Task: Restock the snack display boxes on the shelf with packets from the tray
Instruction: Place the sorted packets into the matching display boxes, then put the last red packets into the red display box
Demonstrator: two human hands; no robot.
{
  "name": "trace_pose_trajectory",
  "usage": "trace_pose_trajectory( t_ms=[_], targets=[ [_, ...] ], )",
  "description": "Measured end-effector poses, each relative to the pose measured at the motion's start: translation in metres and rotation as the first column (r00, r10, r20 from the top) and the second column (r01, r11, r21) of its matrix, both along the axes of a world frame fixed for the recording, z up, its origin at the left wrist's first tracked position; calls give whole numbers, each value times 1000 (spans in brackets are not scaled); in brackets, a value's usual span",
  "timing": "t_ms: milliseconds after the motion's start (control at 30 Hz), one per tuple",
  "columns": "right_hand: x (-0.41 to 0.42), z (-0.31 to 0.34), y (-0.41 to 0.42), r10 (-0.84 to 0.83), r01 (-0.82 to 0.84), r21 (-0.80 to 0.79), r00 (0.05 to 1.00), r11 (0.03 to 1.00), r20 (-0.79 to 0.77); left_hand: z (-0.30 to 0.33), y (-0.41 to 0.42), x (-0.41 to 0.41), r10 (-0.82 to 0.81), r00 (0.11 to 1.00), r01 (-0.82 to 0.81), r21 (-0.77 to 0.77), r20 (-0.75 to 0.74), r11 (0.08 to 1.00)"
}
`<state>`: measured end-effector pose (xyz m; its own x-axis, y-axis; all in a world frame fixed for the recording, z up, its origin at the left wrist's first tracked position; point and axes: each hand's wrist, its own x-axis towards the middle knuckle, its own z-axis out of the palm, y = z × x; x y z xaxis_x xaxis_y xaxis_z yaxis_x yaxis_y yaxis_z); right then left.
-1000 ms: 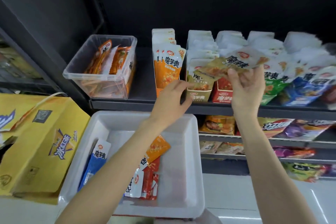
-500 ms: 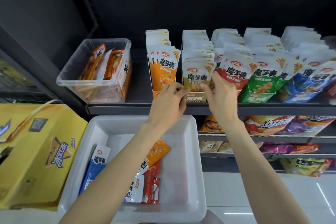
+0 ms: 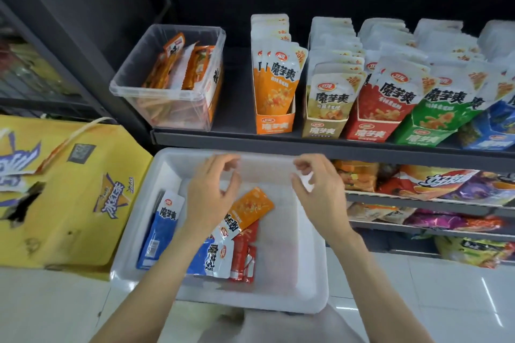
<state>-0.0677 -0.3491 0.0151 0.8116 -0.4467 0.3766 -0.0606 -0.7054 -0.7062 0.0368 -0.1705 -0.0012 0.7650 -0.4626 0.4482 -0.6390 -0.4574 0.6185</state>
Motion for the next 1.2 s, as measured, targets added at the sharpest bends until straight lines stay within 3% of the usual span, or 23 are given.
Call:
trace_pose_trajectory(
  t_ms=[67, 133, 233, 300, 433, 533, 567, 633, 667, 733, 833, 900, 1000, 1067, 1200],
  targets=[
    [13, -22, 15, 214, -234, -49, 942, 971, -260, -28, 28, 2, 59, 993, -39, 189, -99, 981],
    [32, -45, 29, 336, -450, -134, 805, 883, -489, -49, 45, 3, 92, 978, -17, 371, -187, 928],
    [54, -73, 47, 372, -718, -224, 570, 660, -733, -64, 52, 2, 82, 948, 117, 578, -307, 808],
    [61, -82, 51, 349, -776, -195, 473, 600, -809, -67, 50, 3, 72, 925, 227, 694, -373, 683],
    [65, -85, 49, 275, -763, -210, 453, 611, -848, -69, 44, 4, 28, 938, 274, 785, -347, 556],
    [61, -84, 49, 191, -736, -295, 498, 610, -846, -69, 42, 7, -30, 952, 269, 787, -304, 556],
    [57, -81, 48, 167, -707, -320, 526, 630, -834, -68, 41, 8, -46, 958, 252, 753, -283, 607],
    [49, -73, 45, 129, -596, -335, 601, 730, -789, -61, 41, 8, -7, 974, 137, 566, -225, 813],
    [44, -68, 44, 121, -493, -291, 646, 820, -754, -54, 41, 7, 57, 973, 44, 421, -223, 906],
    [36, -51, 42, 130, -220, -60, 750, 974, -649, -34, 35, 3, 148, 921, -109, 125, -361, 986],
    [31, -23, 53, 161, -12, 297, 861, 955, -482, 0, 17, -8, 62, 789, -163, -110, -612, 980],
    [30, -3, 57, 154, -7, 368, 915, 930, -373, 21, 3, -10, 18, 796, -165, -188, -606, 968],
    [32, 35, 46, 85, -12, 440, 986, 898, -146, 59, -13, 4, -22, 879, -164, -345, -477, 924],
    [39, 60, 30, 20, -28, 392, 999, 920, 25, 88, -23, 21, -62, 921, -121, -435, -384, 892],
    [68, 89, 8, -26, 29, -33, 993, 999, 111, 124, -53, 55, -96, 969, -29, -491, -229, 871]
  ],
)
